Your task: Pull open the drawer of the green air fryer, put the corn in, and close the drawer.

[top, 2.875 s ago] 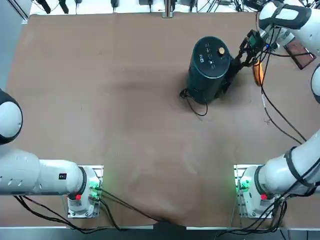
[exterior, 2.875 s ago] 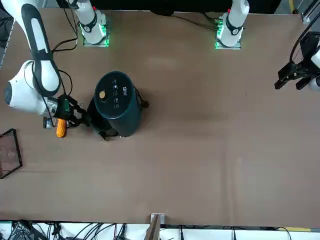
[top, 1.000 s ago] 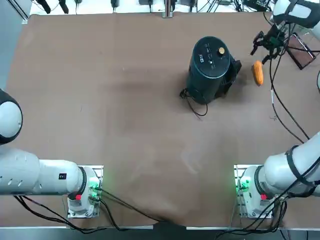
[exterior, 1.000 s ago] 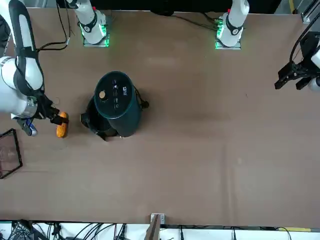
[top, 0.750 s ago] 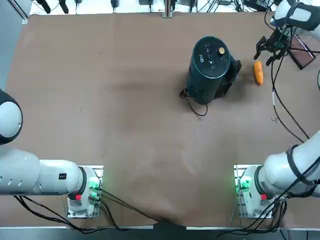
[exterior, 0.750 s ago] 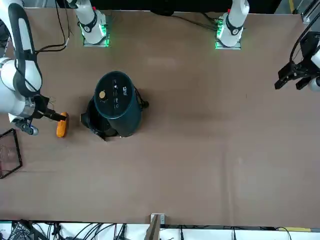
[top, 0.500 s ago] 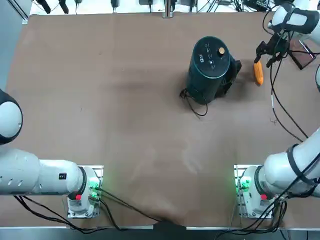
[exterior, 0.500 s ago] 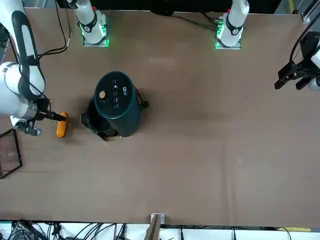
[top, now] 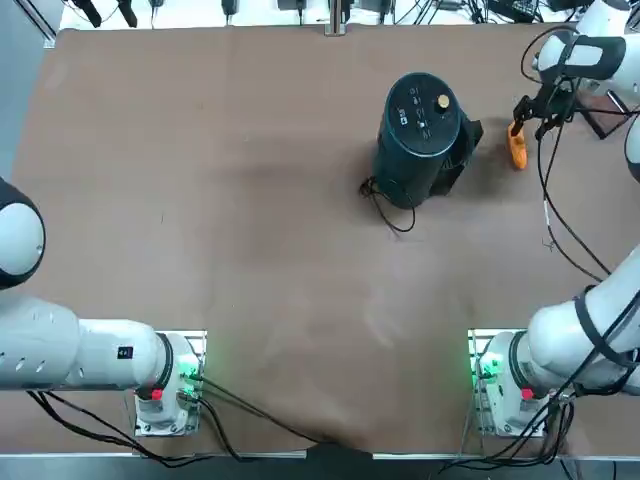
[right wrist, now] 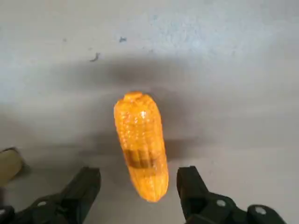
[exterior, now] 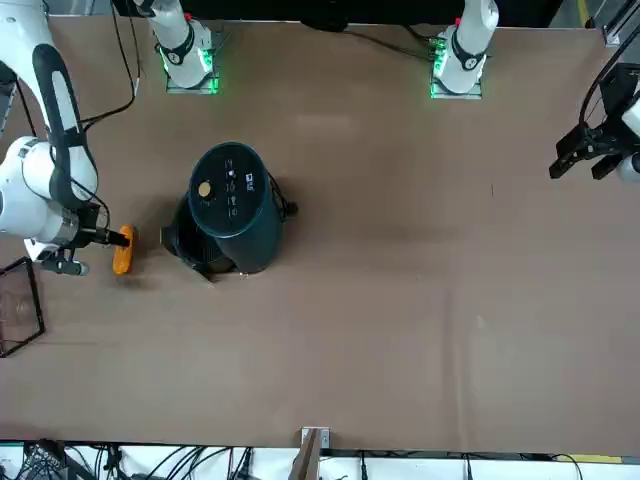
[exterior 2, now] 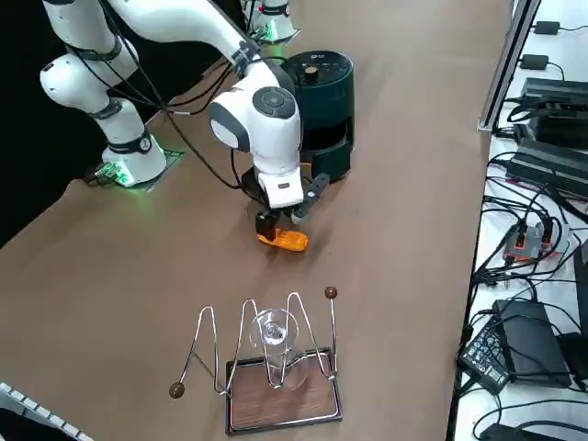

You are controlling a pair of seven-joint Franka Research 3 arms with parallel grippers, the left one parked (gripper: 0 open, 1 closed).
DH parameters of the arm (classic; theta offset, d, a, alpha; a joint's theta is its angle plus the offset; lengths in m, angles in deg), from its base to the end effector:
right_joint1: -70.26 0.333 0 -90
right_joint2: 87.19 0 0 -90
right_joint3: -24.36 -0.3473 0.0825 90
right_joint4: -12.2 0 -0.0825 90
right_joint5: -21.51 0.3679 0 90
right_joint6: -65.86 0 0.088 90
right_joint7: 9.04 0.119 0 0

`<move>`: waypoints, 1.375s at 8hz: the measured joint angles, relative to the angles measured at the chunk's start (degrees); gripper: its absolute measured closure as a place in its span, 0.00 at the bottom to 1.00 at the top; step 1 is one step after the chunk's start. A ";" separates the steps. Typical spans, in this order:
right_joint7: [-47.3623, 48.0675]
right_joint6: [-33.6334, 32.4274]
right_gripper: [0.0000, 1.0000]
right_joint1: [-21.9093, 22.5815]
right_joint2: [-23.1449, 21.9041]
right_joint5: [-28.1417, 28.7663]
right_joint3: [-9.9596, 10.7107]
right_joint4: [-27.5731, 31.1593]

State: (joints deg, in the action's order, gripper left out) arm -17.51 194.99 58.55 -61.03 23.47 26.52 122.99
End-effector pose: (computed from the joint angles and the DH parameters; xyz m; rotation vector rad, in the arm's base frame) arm 0.5924 -0.1437 0.2661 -3.0954 0.1781 0.2047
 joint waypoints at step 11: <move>0.04 -4.87 0.43 1.02 -2.71 0.97 -4.18 -5.14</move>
State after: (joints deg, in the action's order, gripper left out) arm -17.48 190.12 59.57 -63.74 24.44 22.34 117.85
